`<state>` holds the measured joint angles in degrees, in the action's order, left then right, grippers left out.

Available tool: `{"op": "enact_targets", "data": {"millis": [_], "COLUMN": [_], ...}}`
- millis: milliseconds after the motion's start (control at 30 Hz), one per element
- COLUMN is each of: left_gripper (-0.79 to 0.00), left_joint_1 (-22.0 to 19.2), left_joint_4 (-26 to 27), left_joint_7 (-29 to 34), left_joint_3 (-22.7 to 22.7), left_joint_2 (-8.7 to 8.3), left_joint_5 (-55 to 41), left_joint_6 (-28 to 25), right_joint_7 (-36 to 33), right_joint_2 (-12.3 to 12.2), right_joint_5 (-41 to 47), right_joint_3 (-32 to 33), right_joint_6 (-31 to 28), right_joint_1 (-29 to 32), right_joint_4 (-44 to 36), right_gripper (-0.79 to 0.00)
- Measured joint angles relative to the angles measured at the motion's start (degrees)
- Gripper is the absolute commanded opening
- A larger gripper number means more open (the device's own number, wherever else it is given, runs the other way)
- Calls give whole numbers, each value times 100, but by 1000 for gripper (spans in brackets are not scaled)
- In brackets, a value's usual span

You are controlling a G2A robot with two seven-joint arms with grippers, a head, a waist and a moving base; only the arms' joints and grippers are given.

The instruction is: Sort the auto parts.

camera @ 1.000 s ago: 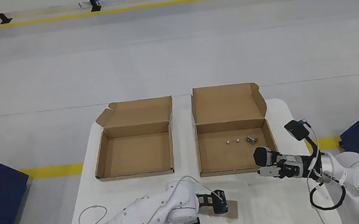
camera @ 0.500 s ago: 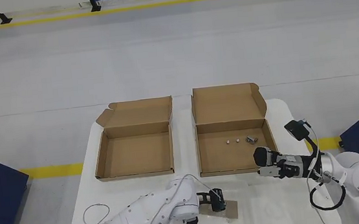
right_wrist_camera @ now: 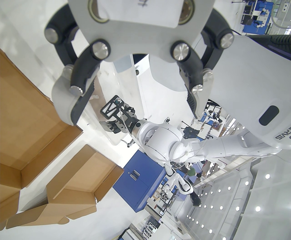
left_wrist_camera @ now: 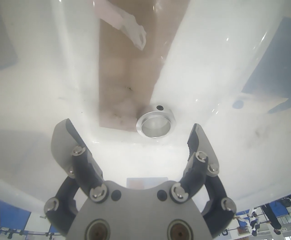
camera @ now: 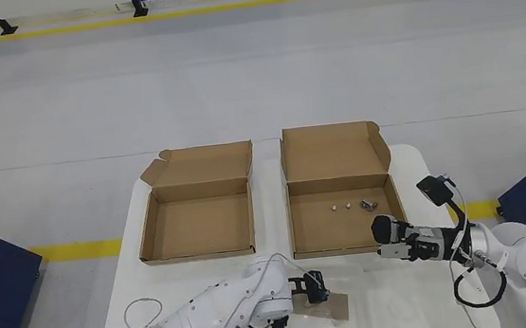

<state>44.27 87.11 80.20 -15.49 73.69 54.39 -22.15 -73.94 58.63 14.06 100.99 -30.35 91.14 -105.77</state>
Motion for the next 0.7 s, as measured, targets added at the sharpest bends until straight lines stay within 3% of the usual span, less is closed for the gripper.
{"op": "enact_targets", "data": {"millis": [100, 200, 367, 533, 700], "left_gripper": [-105, -105, -234, -289, -397], "left_joint_1": [2, 18, 38, 36, -21], "left_joint_4": [13, 11, 1, 112, 205], "left_joint_7": [40, 116, 175, 223, 289], "left_joint_3": [-17, -37, -96, -125, -52], "left_joint_2": [10, 11, -12, -50, -96], "left_joint_5": [28, 31, 52, 71, 44], "left_joint_6": [-13, -30, -20, 29, 96], "right_joint_7": [0, 0, 0, 0, 0], "right_joint_2": [0, 0, 0, 0, 0], "right_joint_5": [0, 0, 0, 0, 0], "right_joint_3": [0, 0, 0, 0, 0], "right_joint_6": [0, 0, 0, 0, 0], "right_joint_1": [0, 0, 0, 0, 0], "right_joint_4": [0, 0, 0, 0, 0], "right_gripper": [0, 0, 0, 0, 0]}}
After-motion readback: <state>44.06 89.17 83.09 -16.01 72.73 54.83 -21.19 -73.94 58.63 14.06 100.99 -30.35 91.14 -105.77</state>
